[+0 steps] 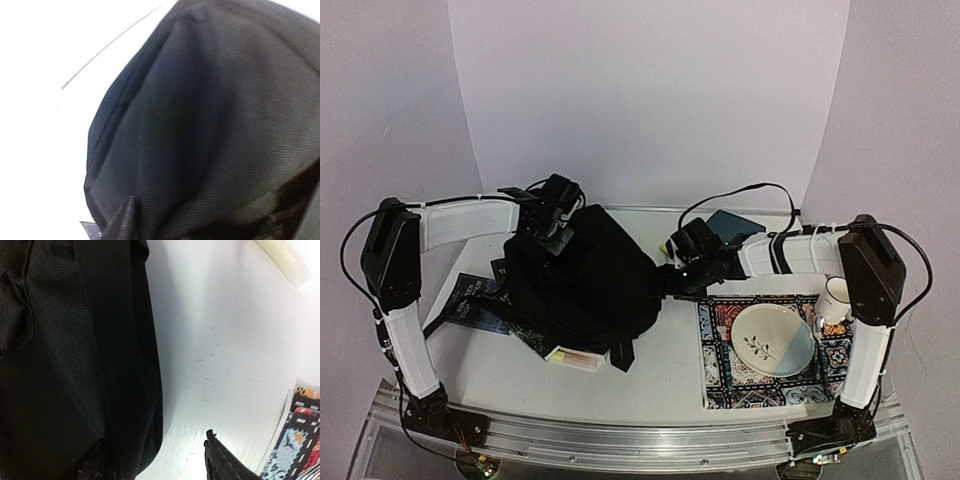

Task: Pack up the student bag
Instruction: Open the lower front pocket of the student bag, then pick up the pen from the center of the board, then place the pen in the lower front pocket of the bag, then adjust the student bag with the book.

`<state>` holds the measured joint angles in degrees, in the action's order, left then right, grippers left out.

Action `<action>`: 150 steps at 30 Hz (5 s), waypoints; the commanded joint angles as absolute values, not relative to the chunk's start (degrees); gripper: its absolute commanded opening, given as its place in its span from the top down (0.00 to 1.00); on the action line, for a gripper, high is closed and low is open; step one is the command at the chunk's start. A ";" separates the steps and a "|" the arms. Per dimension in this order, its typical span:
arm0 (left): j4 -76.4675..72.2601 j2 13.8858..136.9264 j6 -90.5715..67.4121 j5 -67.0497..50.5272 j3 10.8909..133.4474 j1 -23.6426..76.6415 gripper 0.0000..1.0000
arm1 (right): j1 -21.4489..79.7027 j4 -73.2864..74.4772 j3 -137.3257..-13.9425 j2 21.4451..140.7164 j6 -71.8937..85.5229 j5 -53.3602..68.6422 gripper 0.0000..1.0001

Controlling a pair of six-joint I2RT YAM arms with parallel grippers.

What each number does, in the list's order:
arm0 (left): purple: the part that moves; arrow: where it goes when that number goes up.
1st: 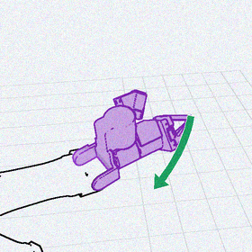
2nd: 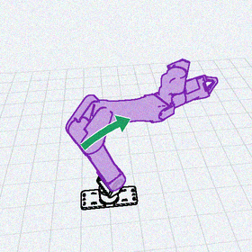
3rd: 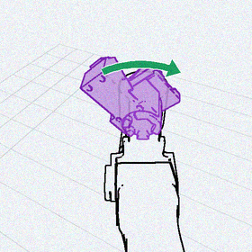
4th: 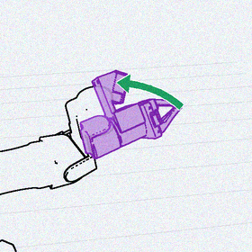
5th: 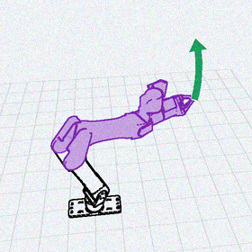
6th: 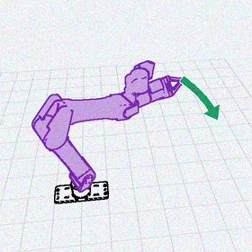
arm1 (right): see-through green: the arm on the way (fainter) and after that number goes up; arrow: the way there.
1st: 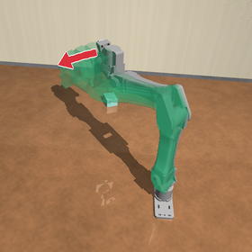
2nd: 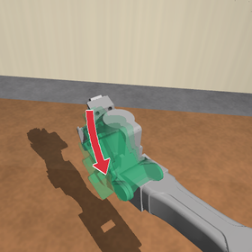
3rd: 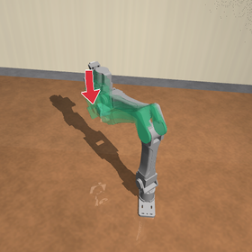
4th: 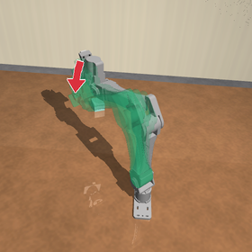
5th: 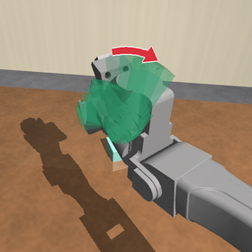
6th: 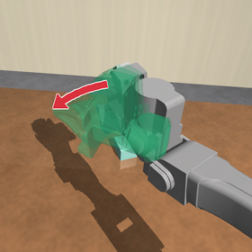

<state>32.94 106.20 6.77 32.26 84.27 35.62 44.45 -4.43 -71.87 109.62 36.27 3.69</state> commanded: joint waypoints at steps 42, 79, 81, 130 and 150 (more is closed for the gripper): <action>45.95 105.45 -16.04 0.82 94.88 33.15 1.00 | 31.93 7.60 -102.47 137.45 6.67 -2.42 0.63; 45.85 112.35 -17.23 -9.51 102.47 34.23 1.00 | 48.53 -2.29 -79.25 102.73 42.65 20.18 1.00; 45.85 111.74 -17.26 -9.66 101.66 34.32 1.00 | 49.23 -3.97 -80.26 104.40 45.24 19.74 1.00; 45.84 116.49 -14.01 -6.69 107.55 28.41 1.00 | 51.58 -4.02 -87.15 110.28 31.81 12.55 0.31; 45.88 117.11 -13.05 -6.19 105.46 26.88 0.99 | 69.87 9.84 -87.41 113.33 9.52 5.12 0.33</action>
